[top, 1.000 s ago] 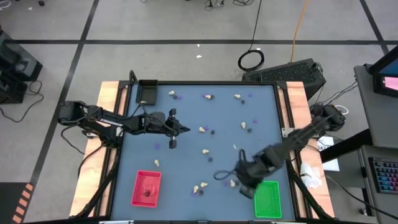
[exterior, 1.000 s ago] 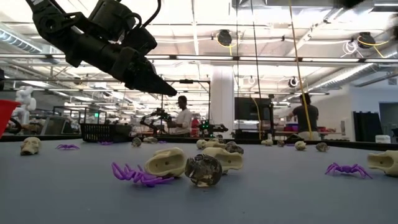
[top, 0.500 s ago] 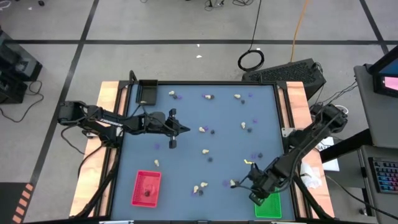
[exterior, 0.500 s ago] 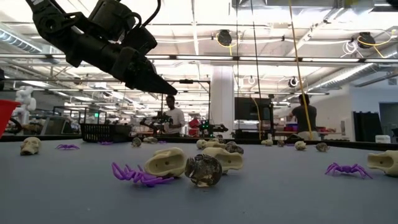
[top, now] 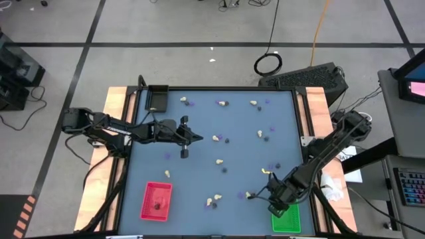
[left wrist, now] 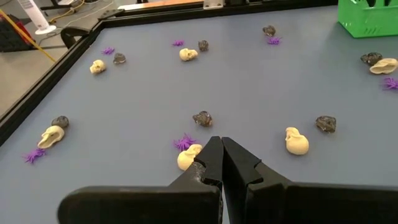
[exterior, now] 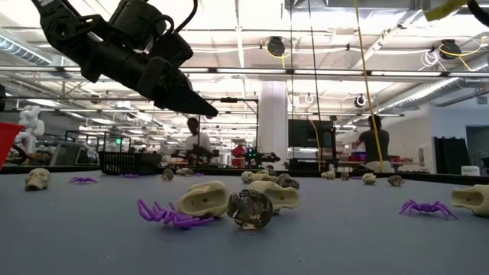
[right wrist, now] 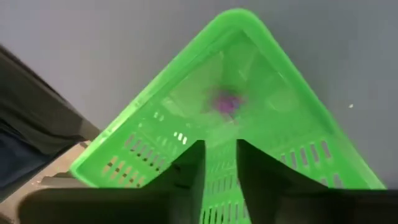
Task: Sort Halloween decoration
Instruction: Put the violet spider toy into the green bin
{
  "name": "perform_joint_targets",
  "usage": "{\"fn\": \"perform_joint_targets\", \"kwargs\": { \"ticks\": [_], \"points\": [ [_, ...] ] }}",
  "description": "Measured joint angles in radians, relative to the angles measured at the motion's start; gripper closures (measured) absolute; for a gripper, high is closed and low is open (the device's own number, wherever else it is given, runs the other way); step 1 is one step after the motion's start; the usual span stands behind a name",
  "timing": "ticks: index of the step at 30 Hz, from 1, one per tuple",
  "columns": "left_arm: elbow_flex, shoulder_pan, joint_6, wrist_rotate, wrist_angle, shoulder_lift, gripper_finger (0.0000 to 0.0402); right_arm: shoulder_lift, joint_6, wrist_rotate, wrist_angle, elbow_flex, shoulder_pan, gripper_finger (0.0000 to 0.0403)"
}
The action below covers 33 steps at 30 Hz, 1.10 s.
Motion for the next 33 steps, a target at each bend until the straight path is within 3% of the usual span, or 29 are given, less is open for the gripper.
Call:
{"fn": "perform_joint_targets", "kwargs": {
  "ticks": [4,8,13,17,28,33],
  "points": [
    [0.000,0.000,0.000,0.000,0.000,0.000,0.0402,-0.023,-0.023,-0.023,-0.096,0.067,-0.012,0.0271],
    [0.000,0.000,0.000,0.000,0.000,0.000,0.0402,-0.075,-0.058,-0.019,-0.253,0.152,-0.037,0.0267],
    [0.000,0.000,-0.001,0.000,0.000,0.000,0.0402,-0.156,-0.206,0.116,-0.441,0.213,-0.120,0.0334],
    [0.000,0.000,-0.001,0.000,-0.001,0.000,0.0402,-0.197,-0.419,0.246,-0.520,0.212,-0.225,0.0394],
    [0.000,0.000,-0.001,0.000,-0.003,0.000,0.0402,-0.184,-1.005,0.454,-0.494,0.211,-0.620,0.0401],
    [0.000,0.000,-0.001,0.000,-0.010,0.000,0.0402,-0.183,-1.191,0.436,-0.314,0.159,-0.799,0.0402]
  ]
}}
